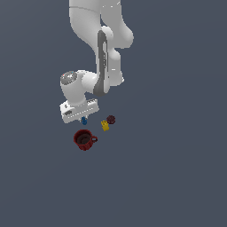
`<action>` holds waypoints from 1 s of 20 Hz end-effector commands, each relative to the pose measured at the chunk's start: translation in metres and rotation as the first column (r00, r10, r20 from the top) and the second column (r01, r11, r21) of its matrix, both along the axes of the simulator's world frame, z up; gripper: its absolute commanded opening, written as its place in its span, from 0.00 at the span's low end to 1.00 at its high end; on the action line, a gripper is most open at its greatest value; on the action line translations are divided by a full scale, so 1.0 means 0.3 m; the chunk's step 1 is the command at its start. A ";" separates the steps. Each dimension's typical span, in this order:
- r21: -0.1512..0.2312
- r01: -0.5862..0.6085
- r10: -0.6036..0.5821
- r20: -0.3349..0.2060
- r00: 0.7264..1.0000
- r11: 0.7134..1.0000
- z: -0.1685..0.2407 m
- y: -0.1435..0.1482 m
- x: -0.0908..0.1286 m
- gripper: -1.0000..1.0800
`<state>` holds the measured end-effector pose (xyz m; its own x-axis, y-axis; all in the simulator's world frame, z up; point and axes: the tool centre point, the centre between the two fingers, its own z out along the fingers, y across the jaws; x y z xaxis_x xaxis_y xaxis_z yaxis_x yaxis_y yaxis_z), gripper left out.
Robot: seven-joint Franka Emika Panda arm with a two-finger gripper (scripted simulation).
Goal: Pick up a designated object from a clutter of objects.
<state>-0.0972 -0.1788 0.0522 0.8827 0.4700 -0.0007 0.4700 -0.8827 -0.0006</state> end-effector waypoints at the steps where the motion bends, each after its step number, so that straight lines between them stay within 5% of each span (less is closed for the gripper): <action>1: 0.000 0.000 0.000 0.001 1.000 1.000 0.028 0.006 0.015 0.00; 20: -0.002 0.000 0.000 0.001 1.000 1.000 0.507 0.112 0.261 0.00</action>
<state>-0.0258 -0.1484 0.1903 0.8825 0.4704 -0.0002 0.4704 -0.8825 0.0012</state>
